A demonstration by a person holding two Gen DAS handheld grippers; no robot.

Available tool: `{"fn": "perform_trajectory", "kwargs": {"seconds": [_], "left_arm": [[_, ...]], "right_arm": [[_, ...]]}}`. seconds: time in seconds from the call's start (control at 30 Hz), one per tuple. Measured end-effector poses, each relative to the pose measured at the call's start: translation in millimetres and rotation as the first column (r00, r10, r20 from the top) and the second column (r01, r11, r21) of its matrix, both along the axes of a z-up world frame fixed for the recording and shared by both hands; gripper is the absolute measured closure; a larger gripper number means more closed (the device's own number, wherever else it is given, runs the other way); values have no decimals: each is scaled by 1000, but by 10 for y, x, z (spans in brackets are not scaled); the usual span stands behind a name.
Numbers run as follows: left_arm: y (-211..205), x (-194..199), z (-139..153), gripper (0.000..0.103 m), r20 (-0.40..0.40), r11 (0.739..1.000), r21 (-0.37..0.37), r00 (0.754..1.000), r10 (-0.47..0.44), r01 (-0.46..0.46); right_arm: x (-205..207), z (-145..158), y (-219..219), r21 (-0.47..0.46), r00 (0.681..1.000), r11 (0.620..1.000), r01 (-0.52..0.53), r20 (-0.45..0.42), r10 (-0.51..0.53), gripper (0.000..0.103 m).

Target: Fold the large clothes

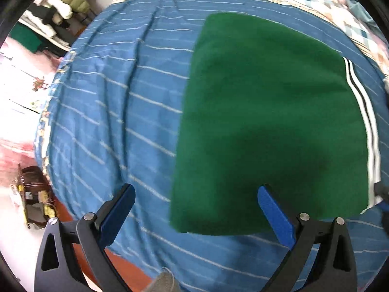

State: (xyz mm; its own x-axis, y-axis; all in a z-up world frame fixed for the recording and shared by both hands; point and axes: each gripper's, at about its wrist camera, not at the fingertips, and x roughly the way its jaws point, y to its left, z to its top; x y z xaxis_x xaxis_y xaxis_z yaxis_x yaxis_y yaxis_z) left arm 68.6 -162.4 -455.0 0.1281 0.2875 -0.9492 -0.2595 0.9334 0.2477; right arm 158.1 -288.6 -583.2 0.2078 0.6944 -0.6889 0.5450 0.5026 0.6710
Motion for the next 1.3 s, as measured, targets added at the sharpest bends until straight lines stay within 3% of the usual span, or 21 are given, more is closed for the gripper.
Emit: {"fn": "perform_trajectory", "kwargs": {"seconds": [0.07,0.2,0.27,0.33,0.4,0.5,0.6,0.67,0.73,0.8,0.9,0.97,1.0,1.03,1.07,1.1,1.13,1.17,1.2,1.27,1.3], "left_arm": [[69,-44,-7,0,-7,1000,23,1000,4,-4],[197,-72,-39,0,-9,1000,30,1000,8,-8],[223,-54,-85,0,-16,999,35,1000,3,-2],[220,-40,-182,0,-43,999,34,999,-7,9],[192,-40,-229,0,-68,999,49,998,-11,14],[134,-47,-119,0,-47,997,76,999,-27,31],[44,-13,-44,0,-36,995,83,998,-56,58],[-24,26,-24,0,-35,991,102,996,-84,87],[-79,73,-7,0,-33,986,125,993,-111,114],[-100,120,19,0,-25,983,136,992,-121,123],[-122,167,21,0,-23,981,147,992,-121,123],[-142,187,-4,0,-37,979,158,992,-124,128],[-142,189,-3,0,-37,980,156,992,-120,124],[-146,187,9,0,-32,981,153,993,-117,121],[-145,179,25,0,-26,981,154,993,-116,118],[-146,173,38,0,-22,982,151,993,-114,116],[-142,169,41,0,-20,984,141,994,-111,112],[-136,164,37,0,-19,985,135,994,-108,110],[-133,162,26,0,-23,985,134,994,-106,108],[-140,172,-5,0,-31,985,135,994,-104,108],[-139,181,-15,0,-37,985,134,994,-101,105]], "right_arm": [[-48,326,11,-28,996,1000,12,86,-9,96],[-200,744,-57,-40,991,998,40,128,-35,97],[-232,610,-84,-95,997,995,32,77,-24,97],[-234,237,-112,-183,999,983,-1,-35,-5,96],[-254,-174,-119,-166,991,986,-18,-134,-5,94],[-250,-238,-191,-140,987,990,-3,-157,-19,76],[-215,149,-330,-229,1000,973,-18,-27,12,42],[-157,285,-407,-244,999,970,-18,36,28,36],[-33,340,-383,-221,994,974,-49,82,69,36],[165,361,-201,-234,976,961,-150,118,181,35],[465,238,289,-314,907,879,-359,104,408,33],[542,122,500,-379,869,824,-421,92,486,41],[556,105,502,-365,872,833,-417,97,479,49],[556,129,441,-323,881,858,-398,125,456,72],[547,155,358,-256,892,891,-375,163,422,77],[519,156,176,-64,927,950,-305,209,311,79],[485,137,57,56,947,967,-248,226,230,80],[407,49,-110,259,974,957,-133,210,78,80],[344,-59,-190,356,986,933,-57,164,-3,80],[222,-379,-281,443,996,895,54,42,-81,80],[147,-612,-321,400,996,912,89,-46,-77,79]]}}
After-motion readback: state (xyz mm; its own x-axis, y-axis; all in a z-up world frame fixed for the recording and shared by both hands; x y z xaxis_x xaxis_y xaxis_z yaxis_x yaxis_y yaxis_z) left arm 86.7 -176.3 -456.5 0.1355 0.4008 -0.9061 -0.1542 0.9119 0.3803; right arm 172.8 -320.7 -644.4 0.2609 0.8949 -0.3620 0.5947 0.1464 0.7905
